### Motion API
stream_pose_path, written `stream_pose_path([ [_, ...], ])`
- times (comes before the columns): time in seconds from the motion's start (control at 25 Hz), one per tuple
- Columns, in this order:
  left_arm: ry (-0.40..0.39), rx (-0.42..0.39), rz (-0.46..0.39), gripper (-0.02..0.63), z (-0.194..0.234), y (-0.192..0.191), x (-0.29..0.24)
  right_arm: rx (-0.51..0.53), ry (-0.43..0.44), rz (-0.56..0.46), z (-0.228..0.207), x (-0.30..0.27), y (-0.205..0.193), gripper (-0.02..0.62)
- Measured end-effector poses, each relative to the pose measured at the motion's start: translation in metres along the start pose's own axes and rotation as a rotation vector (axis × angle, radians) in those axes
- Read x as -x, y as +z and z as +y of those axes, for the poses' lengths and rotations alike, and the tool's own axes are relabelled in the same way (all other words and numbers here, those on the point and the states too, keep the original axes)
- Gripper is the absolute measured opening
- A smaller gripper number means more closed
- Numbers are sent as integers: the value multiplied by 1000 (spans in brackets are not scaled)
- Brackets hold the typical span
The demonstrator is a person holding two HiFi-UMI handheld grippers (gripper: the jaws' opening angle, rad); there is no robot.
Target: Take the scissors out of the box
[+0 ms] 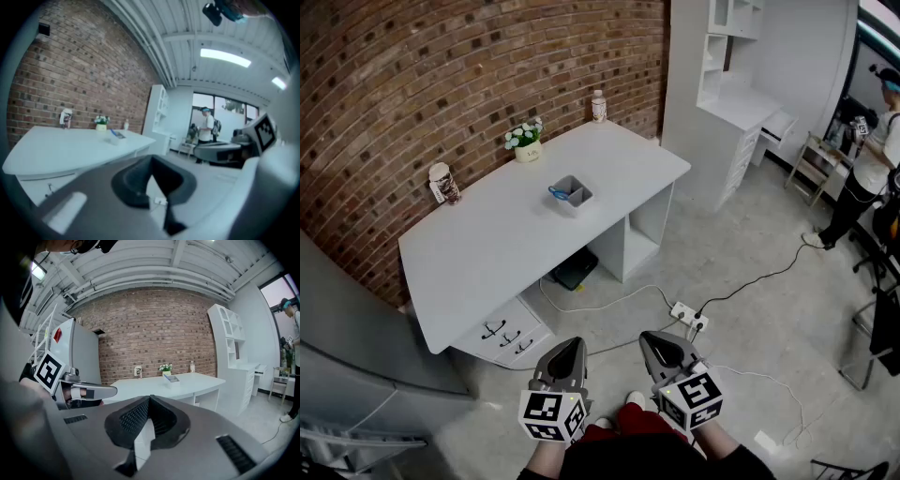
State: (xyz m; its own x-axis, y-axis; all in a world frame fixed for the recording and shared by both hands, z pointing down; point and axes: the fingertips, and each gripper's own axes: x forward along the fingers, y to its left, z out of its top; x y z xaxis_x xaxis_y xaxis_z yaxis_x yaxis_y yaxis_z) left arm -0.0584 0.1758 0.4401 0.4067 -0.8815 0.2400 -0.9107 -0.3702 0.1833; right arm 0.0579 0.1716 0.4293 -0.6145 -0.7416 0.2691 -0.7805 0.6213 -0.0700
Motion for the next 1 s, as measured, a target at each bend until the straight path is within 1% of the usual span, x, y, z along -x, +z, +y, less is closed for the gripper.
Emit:
stream_pose_path([
  [0.28,8,3,5,3,0,-1,-16,-20,25,-34,-13,-7,6,8],
  [0.48,4,-5,-22,3,-1,7,-33,-32,30,-53,-31,-16,10,9],
  [0.6,16,-19,-32,3,1,14,-43,-34,31,-54,-43,-21,14,9],
  [0.84,43,-19,-28,3,4,20,-65,-33,28,-68,-72,-26,20,9],
  [1.0,60,-18,-30,3,3,23,-74,-36,36,-68,-83,-27,22,9],
])
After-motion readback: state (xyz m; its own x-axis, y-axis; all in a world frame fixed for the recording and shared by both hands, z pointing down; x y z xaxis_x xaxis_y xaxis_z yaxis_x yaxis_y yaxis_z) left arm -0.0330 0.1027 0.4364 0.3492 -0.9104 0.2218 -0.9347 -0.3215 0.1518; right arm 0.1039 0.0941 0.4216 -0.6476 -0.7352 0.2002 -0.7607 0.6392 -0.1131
